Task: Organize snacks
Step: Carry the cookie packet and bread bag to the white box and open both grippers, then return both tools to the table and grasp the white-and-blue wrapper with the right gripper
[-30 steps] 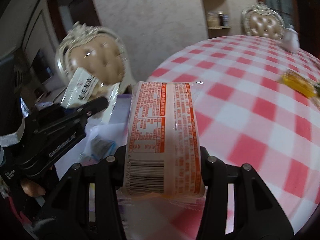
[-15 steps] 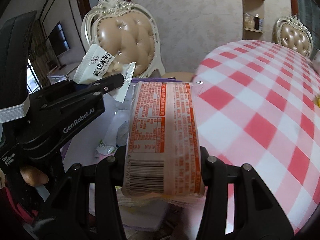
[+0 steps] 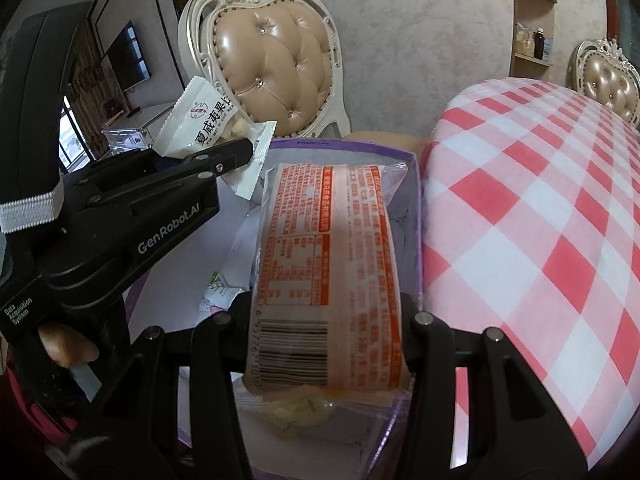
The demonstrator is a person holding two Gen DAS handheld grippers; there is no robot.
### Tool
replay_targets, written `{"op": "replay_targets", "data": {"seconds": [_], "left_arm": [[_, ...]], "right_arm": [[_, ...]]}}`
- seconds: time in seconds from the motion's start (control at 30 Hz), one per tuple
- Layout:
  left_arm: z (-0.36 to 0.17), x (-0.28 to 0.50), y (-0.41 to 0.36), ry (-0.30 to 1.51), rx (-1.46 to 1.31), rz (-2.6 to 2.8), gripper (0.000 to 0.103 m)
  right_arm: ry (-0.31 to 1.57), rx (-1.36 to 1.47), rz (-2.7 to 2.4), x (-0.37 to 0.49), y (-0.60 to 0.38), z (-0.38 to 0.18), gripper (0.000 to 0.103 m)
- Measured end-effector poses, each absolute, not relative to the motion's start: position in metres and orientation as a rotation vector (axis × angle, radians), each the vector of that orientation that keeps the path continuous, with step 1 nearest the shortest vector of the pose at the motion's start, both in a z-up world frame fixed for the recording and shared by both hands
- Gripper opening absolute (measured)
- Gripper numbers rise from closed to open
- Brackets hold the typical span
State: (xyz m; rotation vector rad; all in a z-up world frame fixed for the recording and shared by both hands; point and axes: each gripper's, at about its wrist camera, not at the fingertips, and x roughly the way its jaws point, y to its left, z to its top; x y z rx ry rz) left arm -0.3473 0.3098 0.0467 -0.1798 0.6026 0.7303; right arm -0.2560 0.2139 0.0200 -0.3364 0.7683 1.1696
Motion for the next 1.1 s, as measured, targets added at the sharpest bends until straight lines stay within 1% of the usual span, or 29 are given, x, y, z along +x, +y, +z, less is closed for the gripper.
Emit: {"op": "replay_targets", "data": {"seconds": [0.13,0.2,0.23,0.27,0.3,0.33,0.37,0.43,0.53,0.63,0.77,0.93,1.1], "left_arm": [[0.046,-0.348,0.311,0.608,-0.170,0.757,0.025],[0.048,-0.348,0.311,0.609,-0.166,0.784,0.025],[0.048,-0.348,0.312,0.616,-0.161,0.795,0.026],[0.048,-0.346,0.311,0.625,-0.152,0.810,0.029],[0.049,-0.346,0.311,0.627,-0.150,0.817,0.033],[0.050,-0.344,0.310,0.631,-0.146,0.831,0.047],[0.051,-0.342,0.309,0.635,-0.139,0.843,0.062],[0.056,-0.338,0.300,0.620,-0.109,0.859,0.075],[0.064,-0.324,0.280,0.606,-0.048,0.862,0.083],[0.071,-0.298,0.252,0.613,0.000,0.813,0.084],[0.082,-0.252,0.193,0.622,0.023,0.631,0.084],[0.084,-0.186,0.123,0.670,-0.028,0.308,0.086],[0.060,-0.094,0.072,0.754,-0.103,0.068,0.086]], "right_arm": [[0.775,-0.336,1.184,-0.257,0.217,0.019,0.052],[0.786,-0.331,1.198,-0.256,0.218,0.018,0.054],[0.792,-0.324,1.204,-0.255,0.217,0.018,0.056],[0.799,-0.303,1.207,-0.253,0.215,0.019,0.065],[0.801,-0.285,1.210,-0.252,0.213,0.020,0.069],[0.798,-0.271,1.212,-0.251,0.210,0.021,0.069],[0.791,-0.266,1.206,-0.249,0.206,0.023,0.069],[0.771,-0.266,1.178,-0.245,0.197,0.028,0.071],[0.760,-0.223,1.124,-0.229,0.172,0.035,0.077],[0.760,-0.196,1.033,-0.205,0.137,0.041,0.080],[0.744,-0.130,0.849,-0.160,0.059,0.053,0.086],[0.771,0.000,0.562,-0.098,-0.061,0.052,0.087],[0.802,0.073,0.340,-0.050,-0.155,0.042,0.088]]}}
